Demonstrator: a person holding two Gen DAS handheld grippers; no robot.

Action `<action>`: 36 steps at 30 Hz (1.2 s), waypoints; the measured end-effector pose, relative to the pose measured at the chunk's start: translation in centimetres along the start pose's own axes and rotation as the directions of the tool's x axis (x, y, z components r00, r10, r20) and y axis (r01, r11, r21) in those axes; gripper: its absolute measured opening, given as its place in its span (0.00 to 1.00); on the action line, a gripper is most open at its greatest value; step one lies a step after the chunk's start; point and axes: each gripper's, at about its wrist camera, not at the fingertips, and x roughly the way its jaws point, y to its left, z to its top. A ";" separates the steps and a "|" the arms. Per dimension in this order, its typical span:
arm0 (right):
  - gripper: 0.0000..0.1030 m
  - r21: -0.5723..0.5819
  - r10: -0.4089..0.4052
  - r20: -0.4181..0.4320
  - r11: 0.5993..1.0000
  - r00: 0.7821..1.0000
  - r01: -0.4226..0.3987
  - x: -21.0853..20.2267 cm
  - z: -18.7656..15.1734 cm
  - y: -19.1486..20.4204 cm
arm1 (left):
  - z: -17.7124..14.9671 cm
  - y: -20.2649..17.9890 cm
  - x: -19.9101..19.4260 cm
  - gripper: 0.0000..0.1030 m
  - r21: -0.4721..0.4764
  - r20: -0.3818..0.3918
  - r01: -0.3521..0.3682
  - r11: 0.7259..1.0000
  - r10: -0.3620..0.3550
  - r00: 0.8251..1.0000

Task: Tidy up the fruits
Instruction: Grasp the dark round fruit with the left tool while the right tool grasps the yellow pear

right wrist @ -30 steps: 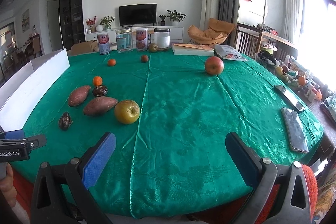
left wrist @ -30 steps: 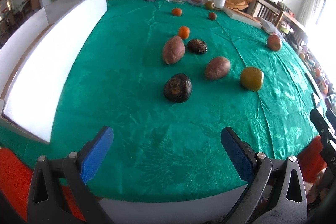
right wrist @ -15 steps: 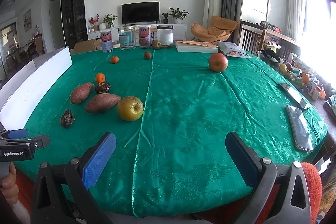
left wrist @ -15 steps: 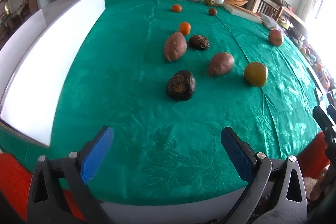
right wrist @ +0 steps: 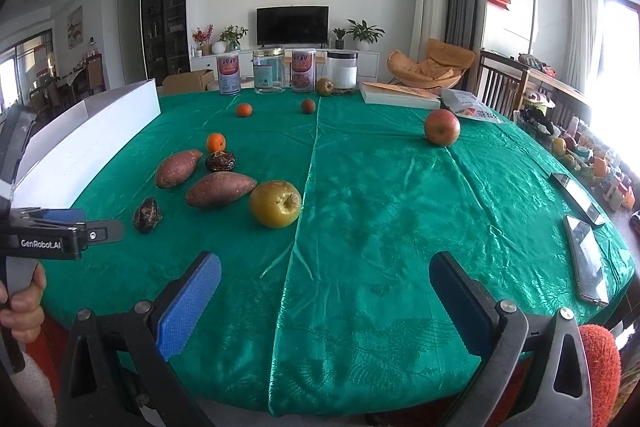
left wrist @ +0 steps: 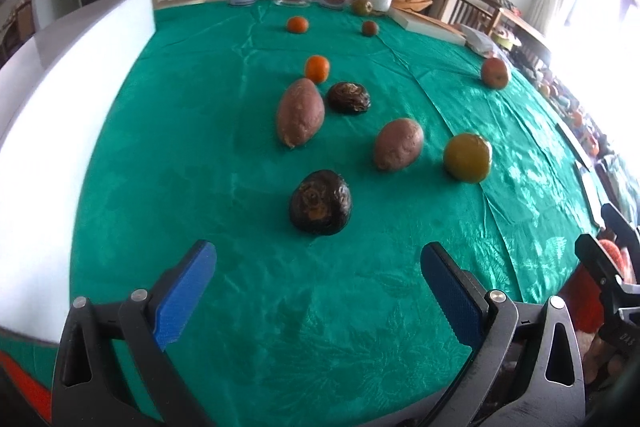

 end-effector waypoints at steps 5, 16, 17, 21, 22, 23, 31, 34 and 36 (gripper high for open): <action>1.00 -0.003 -0.004 -0.001 1.000 1.000 0.004 0.0 -0.1 -0.1 | 1.3 -0.8 3.5 0.99 0.066 -0.043 0.025 0.998 -0.022 0.999; 1.00 0.030 0.003 -0.040 1.000 0.999 -0.002 1.0 -0.3 -1.0 | 0.9 -0.4 5.3 1.00 0.106 -0.050 -0.102 0.989 0.107 0.993; 1.00 0.029 0.004 -0.041 1.000 0.999 -0.002 1.0 -0.3 -0.9 | 0.9 -0.4 5.3 1.00 0.107 -0.046 -0.101 0.989 0.106 0.993; 1.00 0.038 0.014 -0.049 0.999 0.999 -0.012 1.2 -0.3 -1.2 | 1.5 0.5 5.0 0.99 0.097 -0.123 -0.078 0.992 0.089 0.988; 1.00 0.044 0.021 -0.053 0.999 0.998 -0.018 1.3 -0.3 -1.3 | 1.8 0.9 4.6 0.99 0.075 -0.136 -0.037 0.997 0.047 0.990; 1.00 0.053 0.029 -0.058 0.998 0.998 -0.026 1.4 -0.2 -1.5 | 2.1 1.4 4.2 0.99 0.056 -0.132 0.016 0.998 -0.009 0.991; 1.00 0.085 0.088 -0.107 0.993 0.990 -0.079 2.2 -0.4 -1.7 | 2.0 0.1 4.3 0.57 0.157 -0.119 0.090 0.984 -0.072 0.990; 1.00 0.076 0.113 -0.131 0.992 0.985 -0.104 2.5 -0.3 -1.4 | 2.4 0.2 4.2 0.55 0.119 -0.100 0.098 0.988 -0.086 0.991; 1.00 0.070 0.146 -0.156 0.988 0.977 -0.137 3.0 0.1 -1.4 | 2.5 0.4 4.0 0.41 0.099 -0.090 0.104 0.990 -0.095 0.991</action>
